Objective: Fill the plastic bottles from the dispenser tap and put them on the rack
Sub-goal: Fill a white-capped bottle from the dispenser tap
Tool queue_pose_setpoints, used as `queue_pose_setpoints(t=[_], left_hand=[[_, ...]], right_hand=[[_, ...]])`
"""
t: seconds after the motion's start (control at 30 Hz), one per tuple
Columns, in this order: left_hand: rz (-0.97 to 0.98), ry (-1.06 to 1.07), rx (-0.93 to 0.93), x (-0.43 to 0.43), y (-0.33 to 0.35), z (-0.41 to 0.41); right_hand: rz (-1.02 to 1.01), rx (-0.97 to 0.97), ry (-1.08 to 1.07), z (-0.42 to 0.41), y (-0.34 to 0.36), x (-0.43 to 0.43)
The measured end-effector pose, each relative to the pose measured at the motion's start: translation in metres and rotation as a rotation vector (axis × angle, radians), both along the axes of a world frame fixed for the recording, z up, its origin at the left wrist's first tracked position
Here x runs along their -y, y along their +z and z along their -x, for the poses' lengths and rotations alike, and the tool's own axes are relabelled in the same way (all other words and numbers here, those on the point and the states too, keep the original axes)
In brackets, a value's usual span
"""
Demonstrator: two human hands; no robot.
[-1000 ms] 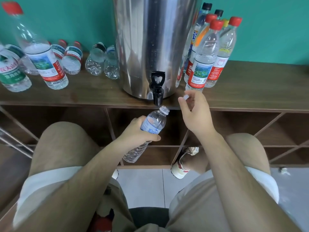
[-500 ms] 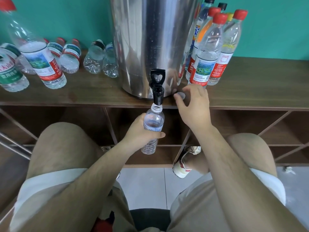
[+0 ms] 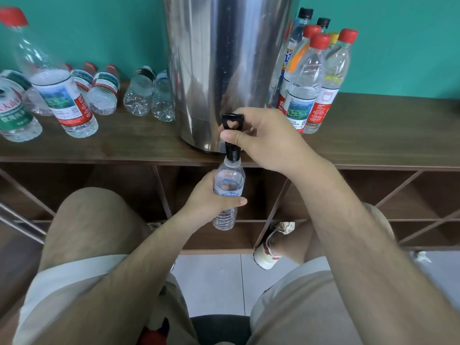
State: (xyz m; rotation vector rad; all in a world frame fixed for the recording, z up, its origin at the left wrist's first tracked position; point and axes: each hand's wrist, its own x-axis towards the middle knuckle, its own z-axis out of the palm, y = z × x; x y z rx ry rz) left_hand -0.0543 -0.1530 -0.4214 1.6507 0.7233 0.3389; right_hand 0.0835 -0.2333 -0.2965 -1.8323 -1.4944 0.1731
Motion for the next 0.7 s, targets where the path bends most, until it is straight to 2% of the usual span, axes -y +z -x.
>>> queue_pose_setpoints(t=[0.1, 0.27, 0.4, 0.53, 0.7], left_hand=[[-0.013, -0.005, -0.003, 0.001, 0.002, 0.000], [0.000, -0.013, 0.008, 0.001, 0.003, 0.000], [0.013, -0.005, 0.011, 0.002, 0.004, -0.001], [-0.001, -0.006, 0.024, 0.003, 0.005, -0.002], [-0.050, -0.021, 0.024, 0.002, 0.005, -0.001]], right_hand=[[-0.078, 0.012, 0.027, 0.001, -0.003, 0.001], [-0.274, 0.215, 0.102, 0.007, -0.017, 0.007], [-0.383, 0.268, 0.068, 0.012, -0.029, 0.010], [-0.420, 0.391, 0.100, 0.011, -0.043, 0.015], [-0.388, 0.174, 0.016, 0.006, -0.073, 0.031]])
